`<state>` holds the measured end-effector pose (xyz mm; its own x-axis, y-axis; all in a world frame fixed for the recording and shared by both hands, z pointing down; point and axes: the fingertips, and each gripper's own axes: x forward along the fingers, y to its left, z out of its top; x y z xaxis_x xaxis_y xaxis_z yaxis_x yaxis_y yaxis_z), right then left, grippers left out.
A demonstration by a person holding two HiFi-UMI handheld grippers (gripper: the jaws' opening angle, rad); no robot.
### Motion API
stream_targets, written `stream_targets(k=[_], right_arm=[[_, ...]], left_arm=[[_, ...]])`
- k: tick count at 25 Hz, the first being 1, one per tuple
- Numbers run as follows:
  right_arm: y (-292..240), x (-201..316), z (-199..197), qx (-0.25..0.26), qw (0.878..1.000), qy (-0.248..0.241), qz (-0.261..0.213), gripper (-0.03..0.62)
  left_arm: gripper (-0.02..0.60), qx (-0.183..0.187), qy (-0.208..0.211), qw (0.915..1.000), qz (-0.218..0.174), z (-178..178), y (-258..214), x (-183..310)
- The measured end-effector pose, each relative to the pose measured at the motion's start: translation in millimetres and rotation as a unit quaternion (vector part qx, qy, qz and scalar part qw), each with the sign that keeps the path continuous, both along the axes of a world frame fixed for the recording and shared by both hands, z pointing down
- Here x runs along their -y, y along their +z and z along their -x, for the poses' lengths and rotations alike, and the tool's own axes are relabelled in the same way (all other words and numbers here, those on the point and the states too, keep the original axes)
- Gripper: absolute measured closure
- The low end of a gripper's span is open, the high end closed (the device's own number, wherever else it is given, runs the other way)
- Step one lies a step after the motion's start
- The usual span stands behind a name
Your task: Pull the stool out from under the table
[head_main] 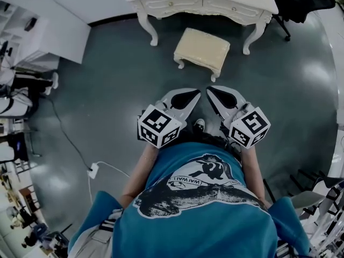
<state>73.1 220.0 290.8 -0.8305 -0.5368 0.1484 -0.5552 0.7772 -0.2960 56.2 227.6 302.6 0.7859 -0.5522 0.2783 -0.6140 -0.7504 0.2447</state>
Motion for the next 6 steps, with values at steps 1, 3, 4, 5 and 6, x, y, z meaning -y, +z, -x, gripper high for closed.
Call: stream_targets(k=[1,3,4,5,6], right_arm=[[-0.4,0.6,0.5,0.000,1.000,-0.001,0.000,0.594],[-0.4,2.0,0.8,0.001,1.000,-0.001,0.001,0.594],[0.0,2.5,0.7,0.001,1.000,-0.002,0.002,0.594],[0.6,2.9,0.6,0.001,1.000,-0.002,0.002,0.594],[1.2,3.3,0.5,0.002,1.000,-0.002,0.003,0.594]], left_arm=[[0.569,0.000,0.000,1.0000,0.001,0.2,-0.3,0.4],[0.569,0.002,-0.001,1.0000,0.002,0.3,-0.2,1.6],[0.569,0.003,-0.002,1.0000,0.002,0.4,0.2,2.1],[0.569,0.004,-0.002,1.0000,0.003,0.6,0.6,2.7],[0.569,0.004,-0.003,1.0000,0.004,0.7,1.1,3.2]])
